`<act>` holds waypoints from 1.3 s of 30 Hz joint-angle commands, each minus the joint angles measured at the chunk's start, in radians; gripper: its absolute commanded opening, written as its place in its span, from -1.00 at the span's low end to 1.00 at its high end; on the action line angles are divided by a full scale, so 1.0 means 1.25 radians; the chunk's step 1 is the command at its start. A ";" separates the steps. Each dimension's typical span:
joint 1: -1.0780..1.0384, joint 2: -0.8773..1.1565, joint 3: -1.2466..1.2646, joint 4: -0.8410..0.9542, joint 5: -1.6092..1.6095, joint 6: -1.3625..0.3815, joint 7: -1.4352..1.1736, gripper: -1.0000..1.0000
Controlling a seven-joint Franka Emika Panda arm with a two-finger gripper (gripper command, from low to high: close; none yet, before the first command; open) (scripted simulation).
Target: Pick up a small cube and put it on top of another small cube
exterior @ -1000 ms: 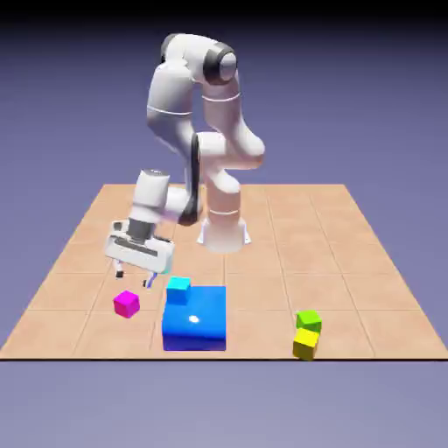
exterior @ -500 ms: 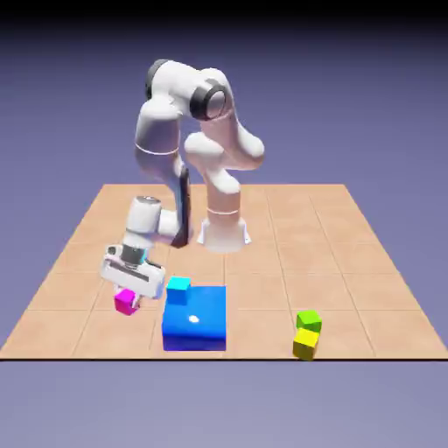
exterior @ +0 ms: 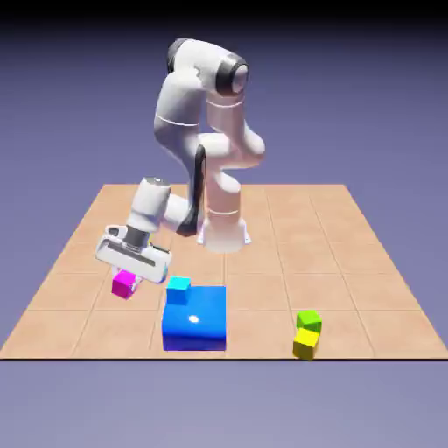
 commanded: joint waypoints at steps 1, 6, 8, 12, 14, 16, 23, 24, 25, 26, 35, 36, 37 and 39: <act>0.029 0.003 -0.015 0.002 0.034 -0.002 -0.035 -1.00; 0.174 0.017 -0.091 0.011 0.200 -0.010 -0.205 -1.00; 0.232 0.023 -0.121 0.014 0.267 -0.013 -0.274 -1.00; 0.348 0.035 -0.182 0.022 0.400 -0.019 -0.410 -1.00; 0.406 0.041 -0.212 0.025 0.466 -0.022 -0.478 -1.00; 0.464 0.046 -0.242 0.029 0.533 -0.026 -0.546 -1.00; 0.667 0.050 -0.246 0.064 0.773 -0.069 -0.743 -1.00; 0.696 0.050 -0.243 0.070 0.808 -0.076 -0.770 -1.00; 0.724 0.048 -0.231 0.078 0.842 -0.086 -0.793 -1.00; 0.751 0.044 -0.202 0.090 0.876 -0.102 -0.809 -1.00; 0.648 0.002 0.059 0.138 0.762 -0.169 -0.618 -1.00; 0.633 -0.003 0.088 0.143 0.746 -0.176 -0.593 -1.00; 0.616 -0.007 0.117 0.147 0.727 -0.182 -0.567 -1.00; 0.565 -0.017 0.175 0.153 0.669 -0.191 -0.498 -1.00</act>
